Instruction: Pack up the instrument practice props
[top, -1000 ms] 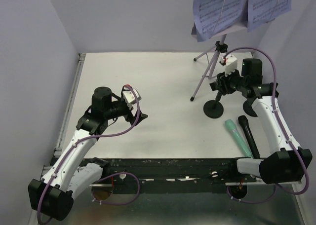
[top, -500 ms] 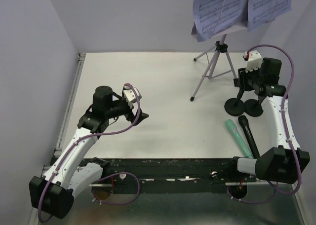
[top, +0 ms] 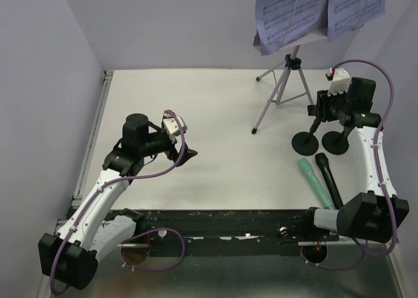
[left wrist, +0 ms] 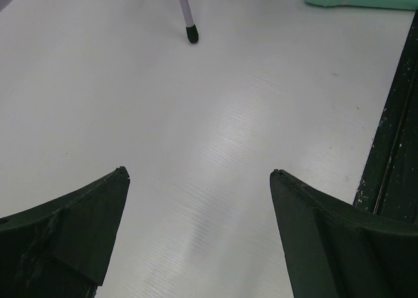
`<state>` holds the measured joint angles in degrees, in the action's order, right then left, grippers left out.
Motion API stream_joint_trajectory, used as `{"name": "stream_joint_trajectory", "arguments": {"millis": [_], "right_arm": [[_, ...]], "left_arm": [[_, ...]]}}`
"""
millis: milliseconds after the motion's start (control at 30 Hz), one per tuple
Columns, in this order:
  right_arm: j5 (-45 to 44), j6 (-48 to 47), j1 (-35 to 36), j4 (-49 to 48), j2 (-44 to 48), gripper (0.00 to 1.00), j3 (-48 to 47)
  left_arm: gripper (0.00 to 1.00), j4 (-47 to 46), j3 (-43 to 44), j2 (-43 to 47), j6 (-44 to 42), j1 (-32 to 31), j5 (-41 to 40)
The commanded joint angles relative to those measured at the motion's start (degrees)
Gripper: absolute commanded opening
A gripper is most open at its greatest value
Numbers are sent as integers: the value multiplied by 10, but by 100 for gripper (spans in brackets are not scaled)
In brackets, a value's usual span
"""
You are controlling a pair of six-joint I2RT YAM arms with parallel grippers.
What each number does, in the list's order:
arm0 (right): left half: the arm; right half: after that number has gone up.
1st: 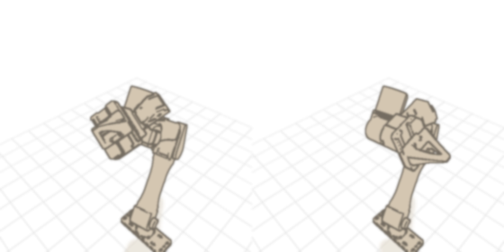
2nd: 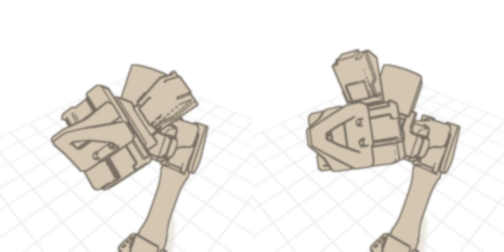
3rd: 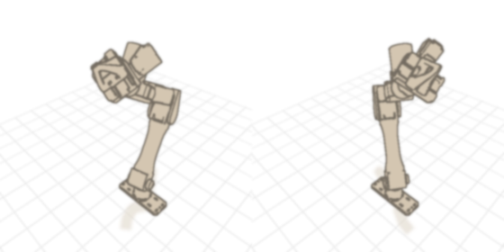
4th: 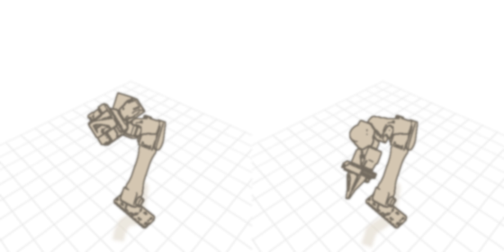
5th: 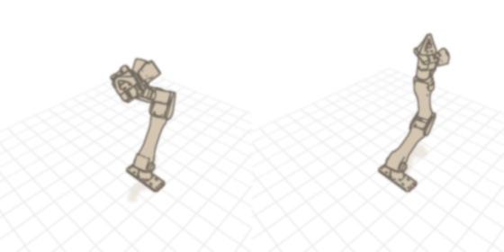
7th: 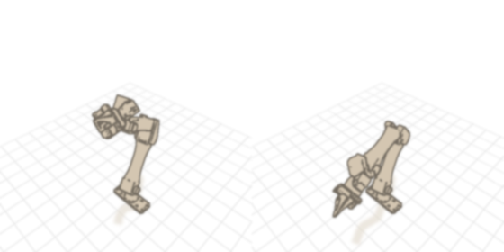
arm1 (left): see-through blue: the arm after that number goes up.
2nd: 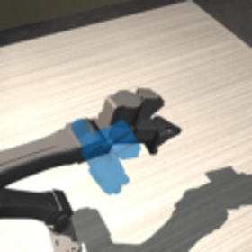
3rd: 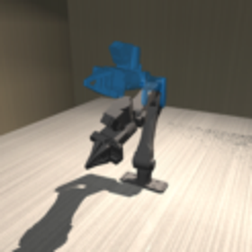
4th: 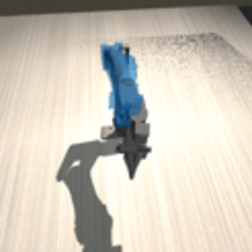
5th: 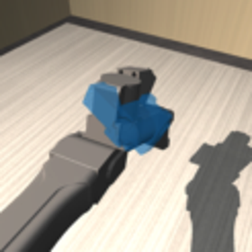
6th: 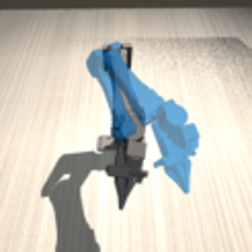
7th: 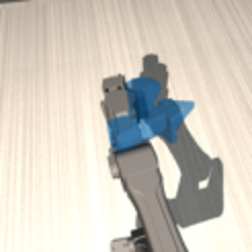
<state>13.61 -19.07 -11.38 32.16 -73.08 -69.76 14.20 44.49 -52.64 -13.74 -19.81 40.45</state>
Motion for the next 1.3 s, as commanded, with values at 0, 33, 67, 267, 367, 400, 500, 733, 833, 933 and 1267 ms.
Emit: {"name": "stream_joint_trajectory", "arguments": {"millis": [0,33,67,267,367,400,500,733,833,933,1267], "right_arm": [[26,11,-8,-10,-2,20,-13],[27,11,-8,-8,-3,20,-13],[23,9,-8,-5,-5,21,-14],[-11,-4,-8,0,-7,29,-5],[-20,5,-8,7,-5,58,-9],[-20,10,-8,8,-2,65,-13],[-16,15,-8,23,3,80,-46],[0,32,-8,55,16,92,-133],[22,37,-8,42,40,93,-137],[63,27,-8,12,74,92,-111],[192,-33,-8,-37,119,89,-14]], "left_arm": [[99,-14,-5,3,6,2,17],[99,-15,-7,3,6,2,19],[99,-16,-9,3,7,2,19],[99,-22,-8,1,11,3,22],[99,-24,-7,-3,12,3,26],[99,-24,-6,-4,13,3,26],[99,-26,-1,-9,20,2,28],[99,-50,26,-41,20,-1,16],[99,-86,50,-83,41,-7,17],[98,-139,90,-148,63,-21,15],[89,-174,370,-451,81,-108,47]]}}
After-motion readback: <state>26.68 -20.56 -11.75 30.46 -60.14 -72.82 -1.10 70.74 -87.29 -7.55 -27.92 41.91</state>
